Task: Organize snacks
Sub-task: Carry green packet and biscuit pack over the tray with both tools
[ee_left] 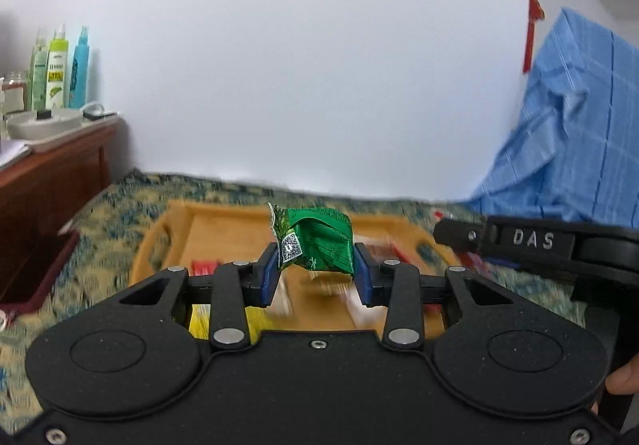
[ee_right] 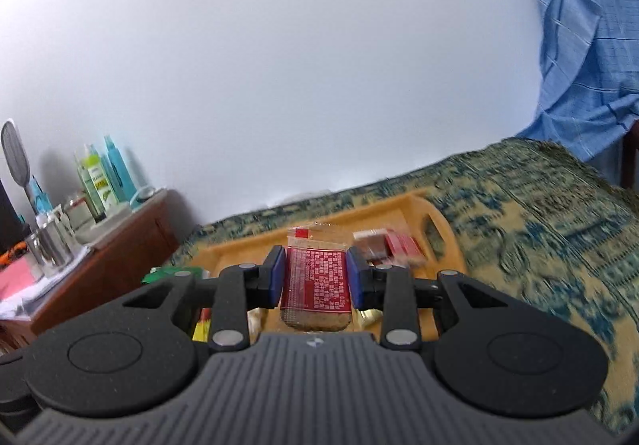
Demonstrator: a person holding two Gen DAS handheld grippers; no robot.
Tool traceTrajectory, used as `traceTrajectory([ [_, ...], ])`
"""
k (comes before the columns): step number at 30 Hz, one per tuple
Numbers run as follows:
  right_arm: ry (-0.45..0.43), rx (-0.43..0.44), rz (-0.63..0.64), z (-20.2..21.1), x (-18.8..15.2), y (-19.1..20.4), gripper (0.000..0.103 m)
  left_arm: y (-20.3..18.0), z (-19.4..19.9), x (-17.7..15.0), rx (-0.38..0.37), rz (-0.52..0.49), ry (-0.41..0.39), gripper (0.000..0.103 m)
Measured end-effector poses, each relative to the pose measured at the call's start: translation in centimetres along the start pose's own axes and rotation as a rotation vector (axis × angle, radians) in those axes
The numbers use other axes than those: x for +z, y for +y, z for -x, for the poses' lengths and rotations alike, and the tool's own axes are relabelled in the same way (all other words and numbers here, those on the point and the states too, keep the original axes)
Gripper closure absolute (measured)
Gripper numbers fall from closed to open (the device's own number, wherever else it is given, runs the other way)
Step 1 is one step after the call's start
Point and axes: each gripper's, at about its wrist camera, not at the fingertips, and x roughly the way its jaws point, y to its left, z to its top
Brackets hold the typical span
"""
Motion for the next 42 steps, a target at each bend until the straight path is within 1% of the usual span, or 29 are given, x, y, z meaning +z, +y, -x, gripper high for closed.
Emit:
traceTrajectory([
  [3, 0.003, 0.018, -0.01, -2.0, 1.2, 0.3, 0.067, 1.4, -2.4, 1.7, 0.006, 0.019, -0.021, 0.067],
  [6, 0.018, 0.027, -0.022, -4.5, 2.3, 0.5, 0.067, 2.8, -5.3, 3.1, 0.011, 0.034, 0.001, 0.067],
  [9, 0.039, 0.038, -0.003, -7.5, 3.4, 0.8, 0.067, 4.2, -8.4, 3.6, 0.011, 0.063, 0.041, 0.067],
  [12, 0.109, 0.05, 0.019, -11.2, 4.2, 0.9, 0.067, 5.8, -11.3, 3.6, 0.028, 0.092, 0.098, 0.067],
  [15, 0.177, 0.036, 0.038, -14.6, 4.5, 0.8, 0.067, 7.2, -13.7, 3.1, 0.036, 0.122, 0.153, 0.067],
  [19, 0.232, -0.012, 0.072, -18.2, 4.4, 0.7, 0.067, 8.9, -16.1, 2.4, 0.048, 0.156, 0.206, 0.067],
  [23, 0.273, -0.043, 0.094, -20.8, 4.2, 1.1, 0.067, 10.3, -17.4, 2.0, 0.049, 0.2, 0.257, 0.067],
  [27, 0.292, -0.076, 0.134, -22.5, 3.9, 1.9, 0.066, 10.6, -18.0, 1.6, 0.06, 0.192, 0.274, 0.067],
  [33, 0.301, -0.108, 0.158, -23.4, 3.4, 2.0, 0.066, 11.1, -18.5, 1.1, 0.059, 0.213, 0.304, 0.067],
  [38, 0.308, -0.126, 0.162, -23.9, 3.0, 1.7, 0.066, 11.0, -18.8, 0.7, 0.073, 0.193, 0.33, 0.067],
  [42, 0.311, -0.132, 0.158, -24.1, 2.9, 1.4, 0.066, 10.7, -18.8, 0.6, 0.082, 0.172, 0.33, 0.067],
])
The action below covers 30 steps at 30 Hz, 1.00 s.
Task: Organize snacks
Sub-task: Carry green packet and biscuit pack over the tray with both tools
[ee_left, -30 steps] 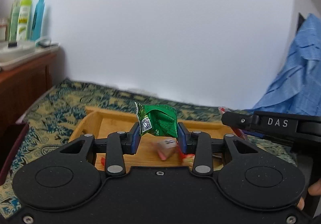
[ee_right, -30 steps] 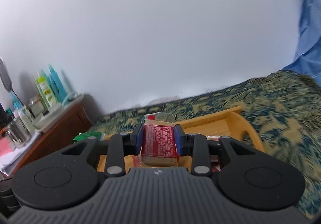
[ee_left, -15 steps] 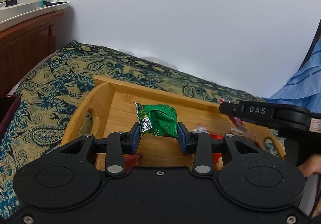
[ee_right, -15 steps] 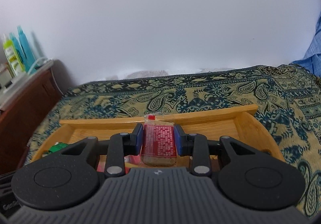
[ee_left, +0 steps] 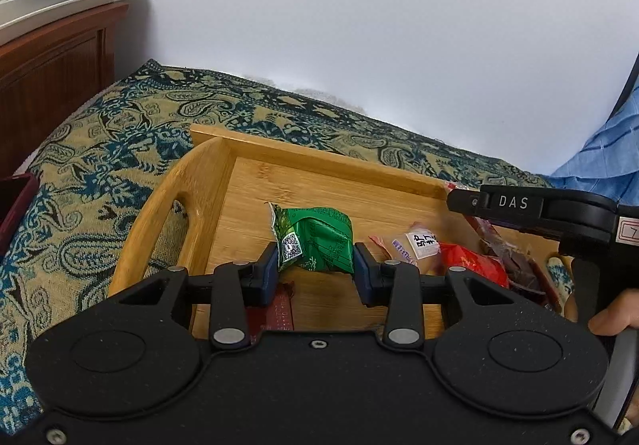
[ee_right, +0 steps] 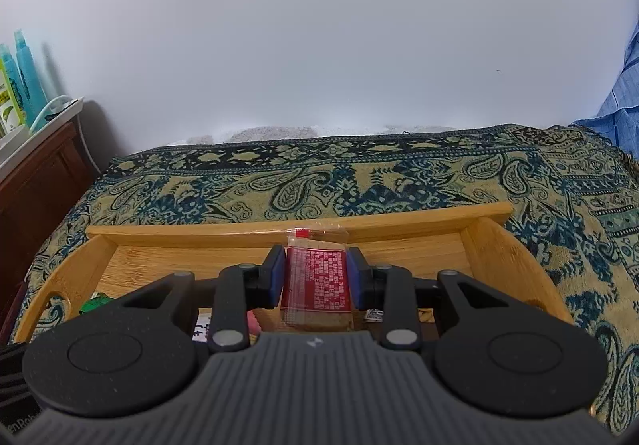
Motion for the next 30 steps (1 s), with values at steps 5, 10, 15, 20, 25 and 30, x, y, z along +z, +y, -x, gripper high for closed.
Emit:
traceTrajectory([
  [5, 0.004, -0.004, -0.007, -0.28, -0.15, -0.34, 0.066, -0.11, 0.02, -0.05, 0.002, -0.009, 0.0, 0.067],
  [10, 0.009, -0.011, -0.017, -0.46, -0.48, -0.58, 0.066, -0.09, -0.03, -0.03, 0.002, -0.01, 0.0, 0.067],
  [15, 0.011, -0.01, -0.036, -0.6, -0.7, -0.8, 0.066, -0.03, -0.1, -0.01, -0.001, -0.007, -0.002, 0.067],
  [20, 0.008, -0.01, -0.034, -0.66, -0.71, -0.8, 0.066, 0.07, -0.23, 0.0, -0.004, 0.001, -0.004, 0.066],
  [25, 0.008, -0.01, -0.04, -0.79, -0.75, -0.77, 0.065, 0.07, -0.41, 0.02, -0.005, -0.002, -0.006, 0.066],
  [30, 0.007, -0.009, -0.038, -0.8, -0.74, -0.75, 0.065, 0.13, -0.64, 0.11, -0.005, 0.001, -0.013, 0.066],
])
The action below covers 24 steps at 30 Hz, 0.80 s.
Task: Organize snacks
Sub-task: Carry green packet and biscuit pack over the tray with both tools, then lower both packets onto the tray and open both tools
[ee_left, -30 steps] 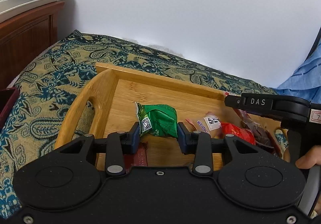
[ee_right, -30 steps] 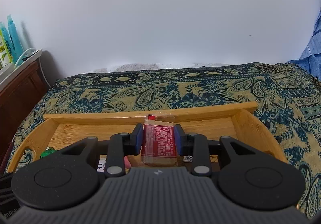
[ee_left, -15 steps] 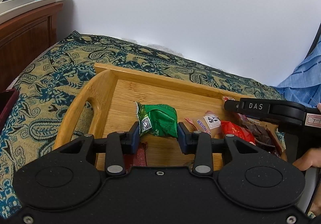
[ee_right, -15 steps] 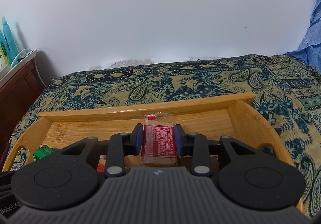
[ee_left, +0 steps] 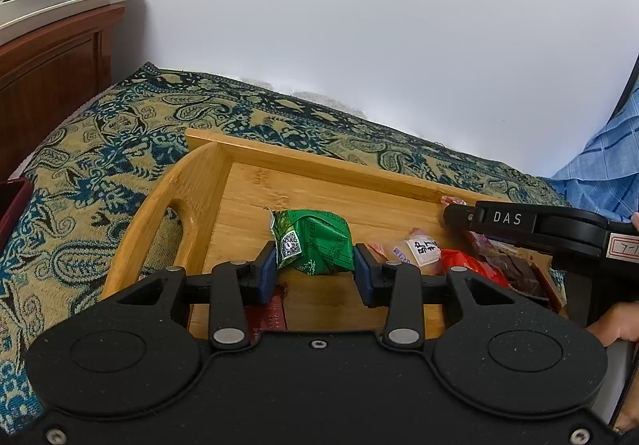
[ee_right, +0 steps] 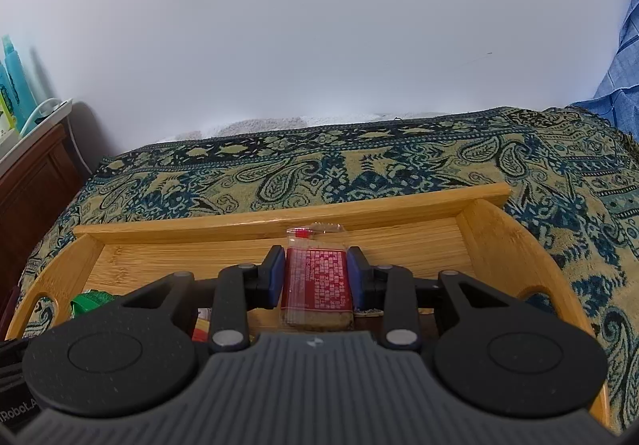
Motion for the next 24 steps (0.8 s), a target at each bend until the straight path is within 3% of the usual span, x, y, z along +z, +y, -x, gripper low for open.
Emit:
traceTrajectory([
  [8, -0.002, 0.006, 0.009, 0.0, 0.0, 0.2, 0.059, -0.1, -0.4, 0.1, -0.008, 0.012, -0.022, 0.06],
  [15, -0.008, 0.016, -0.006, 0.2, 0.0, -0.1, 0.055, -0.6, -0.1, 0.1, -0.004, -0.026, -0.041, 0.033],
  [19, -0.022, 0.022, -0.02, 0.8, 0.0, -0.3, 0.044, -1.0, 0.5, 0.0, -0.005, -0.046, -0.049, 0.027],
  [24, -0.048, 0.036, -0.028, 2.3, 0.2, -0.4, 0.04, -1.7, 1.6, -0.2, -0.008, -0.091, -0.066, 0.02],
])
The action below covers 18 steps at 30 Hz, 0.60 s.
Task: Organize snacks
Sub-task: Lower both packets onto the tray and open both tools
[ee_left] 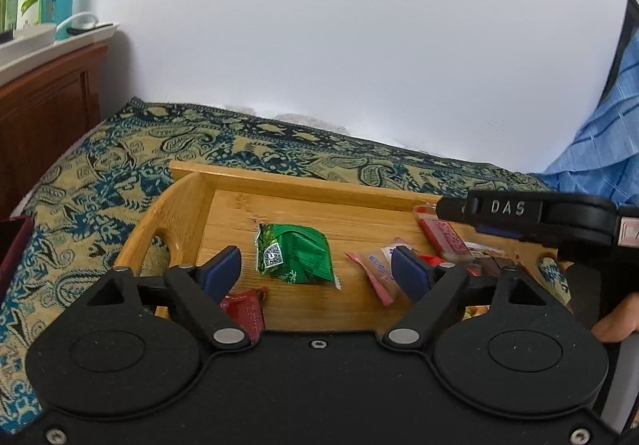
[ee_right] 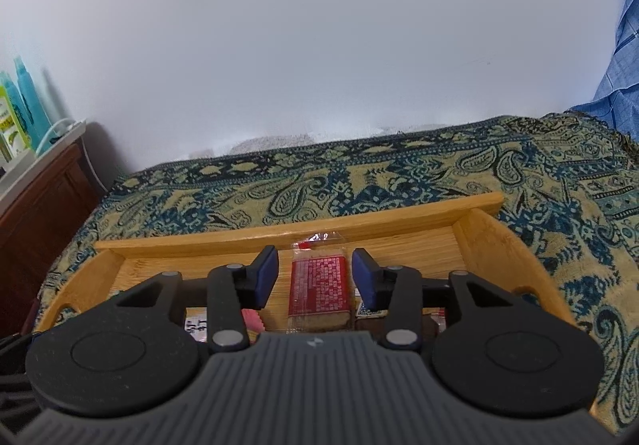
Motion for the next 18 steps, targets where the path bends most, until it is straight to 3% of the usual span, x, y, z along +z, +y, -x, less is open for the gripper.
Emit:
traceTrajectory([
  [12, -0.085, 0.025, 0.02, 5.4, 0.0, 0.4, 0.019, -0.3, 3.7, -0.5, -0.016, 0.055, -0.036, 0.014],
  [18, -0.11, 0.024, 0.042, 7.4, -0.7, 0.4, 0.014, -1.1, 5.2, -1.0, 0.014, 0.007, -0.056, 0.009],
])
